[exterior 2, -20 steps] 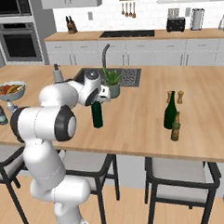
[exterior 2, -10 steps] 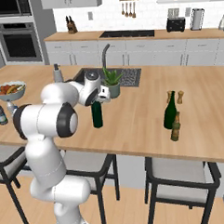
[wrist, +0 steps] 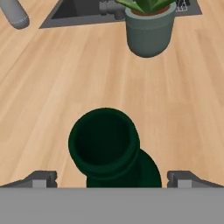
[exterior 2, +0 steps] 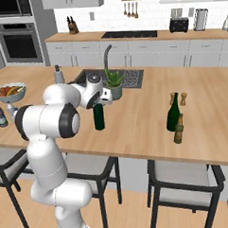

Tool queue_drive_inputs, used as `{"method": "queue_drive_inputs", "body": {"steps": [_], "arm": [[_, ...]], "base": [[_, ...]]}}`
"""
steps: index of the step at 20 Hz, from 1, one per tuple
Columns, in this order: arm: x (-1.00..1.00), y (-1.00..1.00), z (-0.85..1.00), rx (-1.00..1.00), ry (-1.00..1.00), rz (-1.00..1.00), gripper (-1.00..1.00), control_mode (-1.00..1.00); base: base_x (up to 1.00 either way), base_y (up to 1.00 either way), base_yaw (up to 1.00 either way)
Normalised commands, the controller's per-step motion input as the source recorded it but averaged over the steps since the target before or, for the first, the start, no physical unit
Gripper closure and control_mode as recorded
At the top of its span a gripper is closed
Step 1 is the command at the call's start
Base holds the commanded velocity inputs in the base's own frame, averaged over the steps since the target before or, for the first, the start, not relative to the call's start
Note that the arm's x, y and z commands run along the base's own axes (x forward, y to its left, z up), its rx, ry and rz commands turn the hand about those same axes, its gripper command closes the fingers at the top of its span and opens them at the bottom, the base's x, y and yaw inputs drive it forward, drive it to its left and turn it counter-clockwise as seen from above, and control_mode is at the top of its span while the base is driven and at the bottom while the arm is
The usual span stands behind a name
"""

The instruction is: Move the plastic bottles in the middle to the plastics group, and the glass bottles in the middle to the glass group.

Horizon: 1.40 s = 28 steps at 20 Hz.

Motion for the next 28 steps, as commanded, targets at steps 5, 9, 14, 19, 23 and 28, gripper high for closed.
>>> {"method": "queue_drive_inputs", "body": {"steps": [5,9,14,19,23,28], "arm": [[0.03,0.00,-0.05,0.00,-0.02,0.00,-1.00,-1.00],[0.01,0.00,-0.07,-0.03,-0.02,0.00,-1.00,-1.00],[0.05,0.00,-0.08,-0.04,-0.01,0.00,-1.00,-1.00],[0.06,0.00,-0.08,-0.03,-0.01,0.00,-1.00,-1.00],[0.06,0.00,-0.05,-0.02,-0.02,0.00,-1.00,-1.00],[0.00,0.00,-0.08,0.00,-0.03,0.00,1.00,-1.00]], "base": [[0.00,0.00,0.00],[0.00,0.00,0.00],[0.00,0.00,0.00],[0.00,0.00,0.00],[0.00,0.00,0.00],[0.00,0.00,0.00]]}}
